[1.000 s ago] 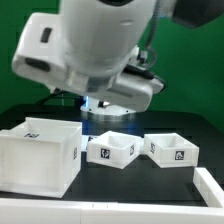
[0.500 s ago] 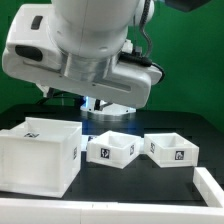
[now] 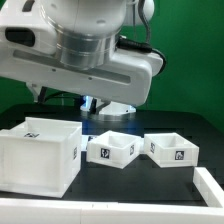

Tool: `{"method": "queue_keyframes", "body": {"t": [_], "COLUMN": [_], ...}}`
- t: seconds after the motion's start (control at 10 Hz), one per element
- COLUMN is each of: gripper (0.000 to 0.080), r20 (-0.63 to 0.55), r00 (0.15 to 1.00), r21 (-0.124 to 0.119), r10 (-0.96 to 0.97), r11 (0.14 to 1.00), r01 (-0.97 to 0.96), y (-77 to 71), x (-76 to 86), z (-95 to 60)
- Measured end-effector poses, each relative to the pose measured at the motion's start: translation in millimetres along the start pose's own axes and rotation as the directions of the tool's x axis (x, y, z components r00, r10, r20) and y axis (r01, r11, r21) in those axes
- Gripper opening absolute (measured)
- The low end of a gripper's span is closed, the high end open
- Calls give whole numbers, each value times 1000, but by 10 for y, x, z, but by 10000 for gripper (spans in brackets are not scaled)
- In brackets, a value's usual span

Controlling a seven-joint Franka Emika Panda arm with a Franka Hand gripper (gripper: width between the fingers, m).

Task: Assemble drawer

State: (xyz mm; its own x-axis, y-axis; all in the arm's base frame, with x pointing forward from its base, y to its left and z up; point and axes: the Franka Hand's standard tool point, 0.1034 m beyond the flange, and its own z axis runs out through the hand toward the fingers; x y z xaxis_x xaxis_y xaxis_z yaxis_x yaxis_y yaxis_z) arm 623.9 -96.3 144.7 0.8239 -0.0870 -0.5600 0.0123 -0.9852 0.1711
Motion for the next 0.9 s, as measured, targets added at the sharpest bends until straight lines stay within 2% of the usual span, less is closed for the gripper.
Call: {"method": "queue_keyframes", "body": {"t": [0.2,0.5,0.9], "gripper": [649,649,649], "r20": [-6,22,45], "r00": [1000,999,998], "r21": [2,-5,-6], "r10": [25,36,33], "r11": [1000,999,999], "r01": [-25,-35,-33], "y": [27,15,-6], "x": [104,213,183], "z": [251,522,538]}}
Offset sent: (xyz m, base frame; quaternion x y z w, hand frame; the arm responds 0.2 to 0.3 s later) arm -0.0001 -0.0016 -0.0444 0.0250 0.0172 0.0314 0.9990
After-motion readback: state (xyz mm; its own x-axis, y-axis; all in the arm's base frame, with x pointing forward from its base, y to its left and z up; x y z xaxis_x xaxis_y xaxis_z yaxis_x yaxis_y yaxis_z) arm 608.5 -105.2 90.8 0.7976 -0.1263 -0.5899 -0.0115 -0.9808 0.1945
